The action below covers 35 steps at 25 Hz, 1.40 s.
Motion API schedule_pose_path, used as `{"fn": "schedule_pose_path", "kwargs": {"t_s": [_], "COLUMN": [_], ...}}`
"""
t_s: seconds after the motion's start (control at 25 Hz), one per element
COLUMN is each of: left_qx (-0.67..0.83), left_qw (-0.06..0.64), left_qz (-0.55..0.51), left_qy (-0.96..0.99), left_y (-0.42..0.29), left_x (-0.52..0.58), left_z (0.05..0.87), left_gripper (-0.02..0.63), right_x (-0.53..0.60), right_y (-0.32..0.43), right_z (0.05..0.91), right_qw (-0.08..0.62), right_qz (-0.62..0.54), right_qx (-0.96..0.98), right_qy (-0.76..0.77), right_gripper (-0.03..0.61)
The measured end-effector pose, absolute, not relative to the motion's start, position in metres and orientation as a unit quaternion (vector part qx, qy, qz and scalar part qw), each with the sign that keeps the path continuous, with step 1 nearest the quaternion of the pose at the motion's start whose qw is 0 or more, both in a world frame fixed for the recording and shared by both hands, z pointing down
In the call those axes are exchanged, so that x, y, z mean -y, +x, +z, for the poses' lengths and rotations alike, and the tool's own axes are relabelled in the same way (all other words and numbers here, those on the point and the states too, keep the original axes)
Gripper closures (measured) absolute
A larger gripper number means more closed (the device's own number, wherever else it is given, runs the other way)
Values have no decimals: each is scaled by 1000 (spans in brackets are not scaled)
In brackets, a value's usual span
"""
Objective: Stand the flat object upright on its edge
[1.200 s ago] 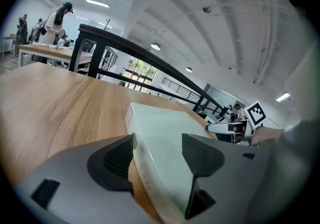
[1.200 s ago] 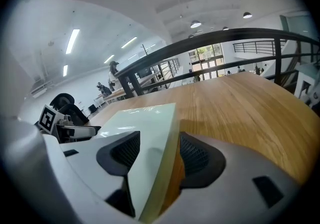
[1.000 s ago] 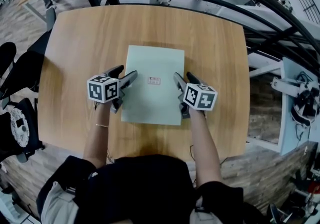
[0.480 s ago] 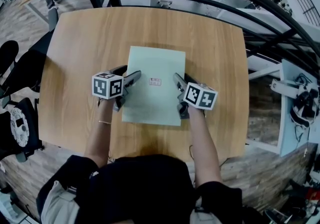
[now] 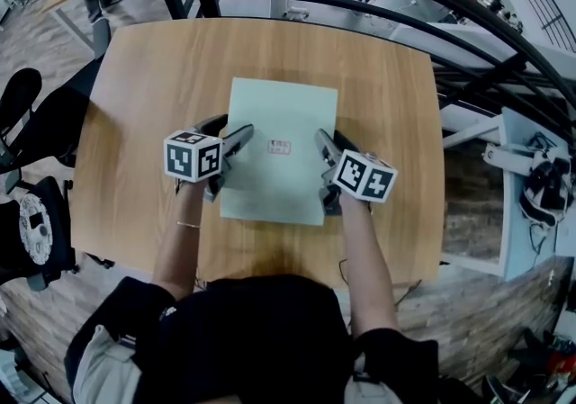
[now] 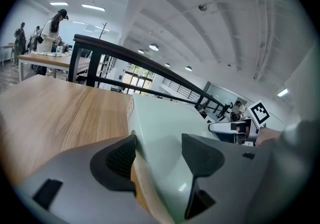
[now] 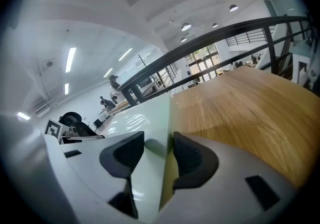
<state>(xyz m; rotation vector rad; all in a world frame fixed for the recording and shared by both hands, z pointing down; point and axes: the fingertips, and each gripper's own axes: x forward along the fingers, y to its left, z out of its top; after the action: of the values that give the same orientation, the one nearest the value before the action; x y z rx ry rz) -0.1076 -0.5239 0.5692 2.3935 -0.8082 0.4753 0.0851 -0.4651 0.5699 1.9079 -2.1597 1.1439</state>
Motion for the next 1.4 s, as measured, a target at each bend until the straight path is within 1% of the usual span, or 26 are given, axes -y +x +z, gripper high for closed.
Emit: {"fn": "schedule_pose_path", "kwargs": {"t_s": [0.12,0.6,1.4], "left_qx": [306,332,344], "left_qw": [271,245,204], "left_qz": [176,147,125], "left_qy": [895,899,908], "left_y": [-109,-121,-125], "left_x": [518,493,462], "left_z": [558,517,476], "left_gripper": [324,328,328], "right_x": [458,430,396], "right_y": [84,73,69], "right_z": [559,521,482], "right_qw": [10,-4,-31], "right_qz": [363,337,302], "right_qx": [699,712,724], "right_qy": [616,616,620], "right_gripper": [400,403,413]}}
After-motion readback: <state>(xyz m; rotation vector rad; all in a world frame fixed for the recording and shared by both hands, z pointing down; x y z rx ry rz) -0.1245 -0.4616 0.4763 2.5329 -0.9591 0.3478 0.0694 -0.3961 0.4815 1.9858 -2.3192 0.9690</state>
